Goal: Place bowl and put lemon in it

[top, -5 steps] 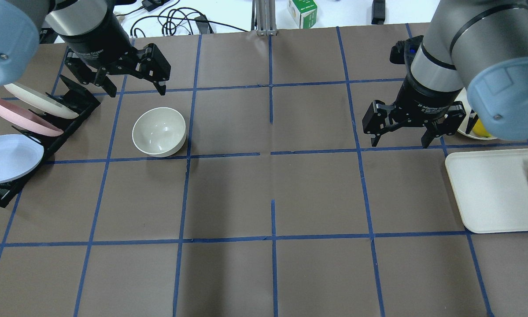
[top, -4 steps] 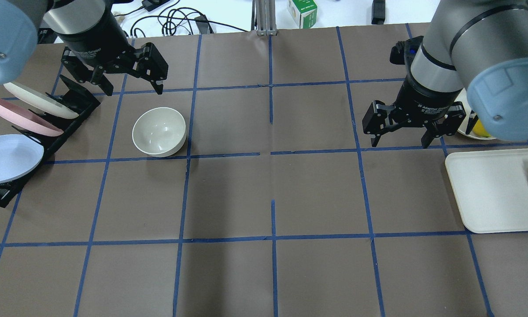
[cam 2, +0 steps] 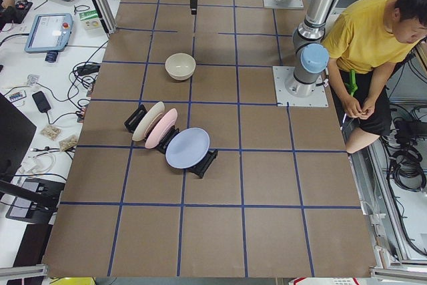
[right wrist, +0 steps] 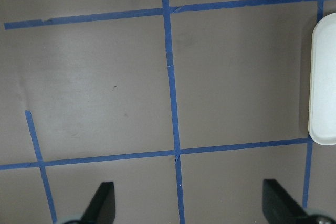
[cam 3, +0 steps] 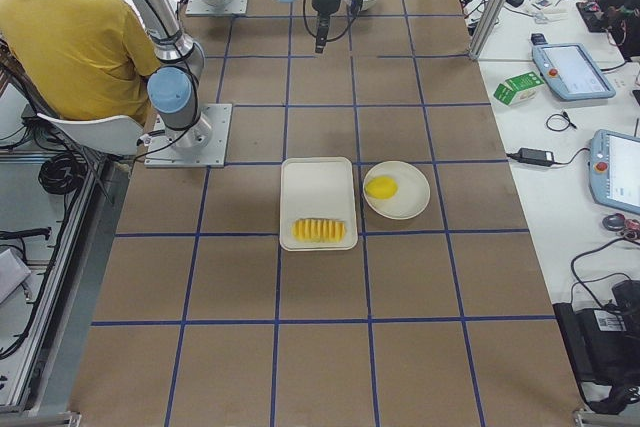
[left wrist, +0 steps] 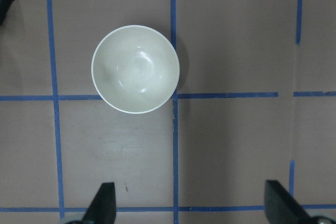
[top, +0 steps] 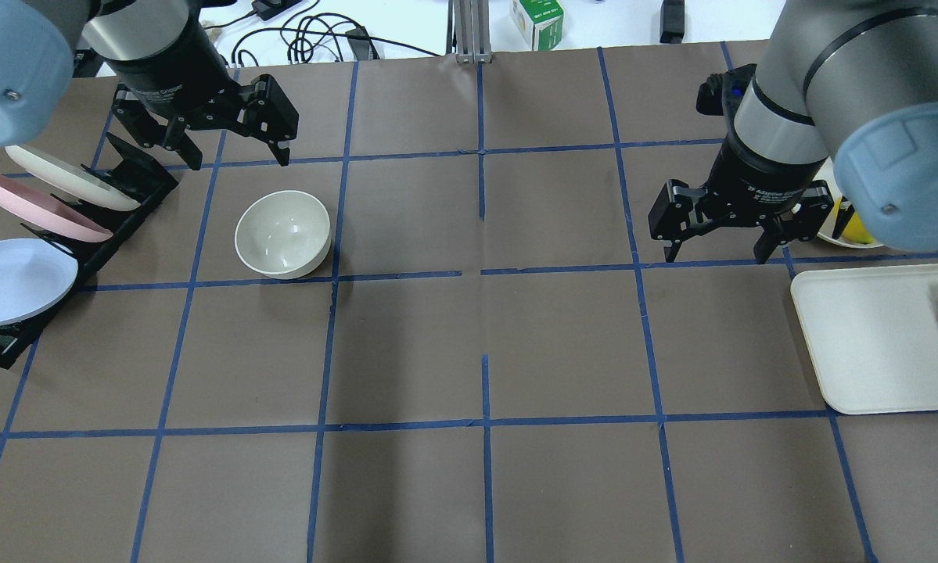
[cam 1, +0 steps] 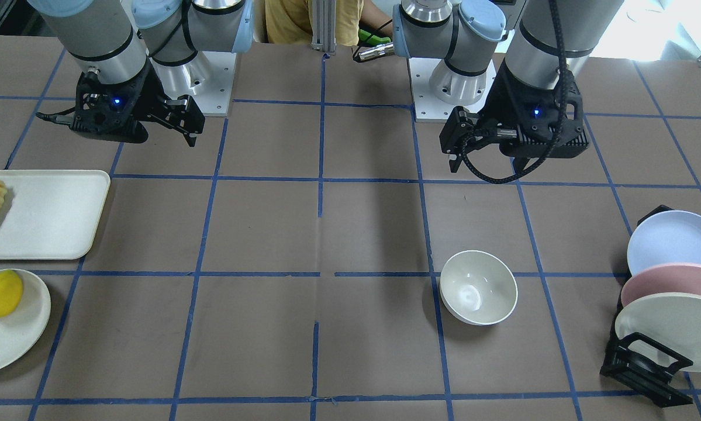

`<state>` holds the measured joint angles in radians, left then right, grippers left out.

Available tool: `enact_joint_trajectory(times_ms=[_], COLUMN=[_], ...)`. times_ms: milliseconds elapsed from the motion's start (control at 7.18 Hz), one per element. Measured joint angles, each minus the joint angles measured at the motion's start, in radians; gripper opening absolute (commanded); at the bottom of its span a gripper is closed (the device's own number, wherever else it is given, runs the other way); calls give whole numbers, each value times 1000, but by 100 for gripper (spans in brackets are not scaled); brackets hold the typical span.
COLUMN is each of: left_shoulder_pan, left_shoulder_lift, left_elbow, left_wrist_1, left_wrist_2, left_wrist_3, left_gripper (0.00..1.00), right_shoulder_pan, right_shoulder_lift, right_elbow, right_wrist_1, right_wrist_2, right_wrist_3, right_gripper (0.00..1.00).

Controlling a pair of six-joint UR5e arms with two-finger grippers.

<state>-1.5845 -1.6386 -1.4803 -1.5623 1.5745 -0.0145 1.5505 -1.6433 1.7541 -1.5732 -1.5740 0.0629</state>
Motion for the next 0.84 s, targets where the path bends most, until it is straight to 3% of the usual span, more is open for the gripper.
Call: enact_joint_trajectory(times_ms=[418,835], left_shoulder_pan=[20,79], left_shoulder_lift=[-26,-194], left_elbow=[-10,-27], left_wrist_1=[8,191], left_wrist_2=[7,10], left_wrist_3=[14,84], left_gripper=[100,100], right_shoulder_pan=[-83,-250], right_shoulder_lift=[69,216], right_elbow=[-2,-7], right_wrist_1=[-76,-263], right_wrist_2=[4,-5], right_wrist_3=[-1,-108], right_gripper=[100,100])
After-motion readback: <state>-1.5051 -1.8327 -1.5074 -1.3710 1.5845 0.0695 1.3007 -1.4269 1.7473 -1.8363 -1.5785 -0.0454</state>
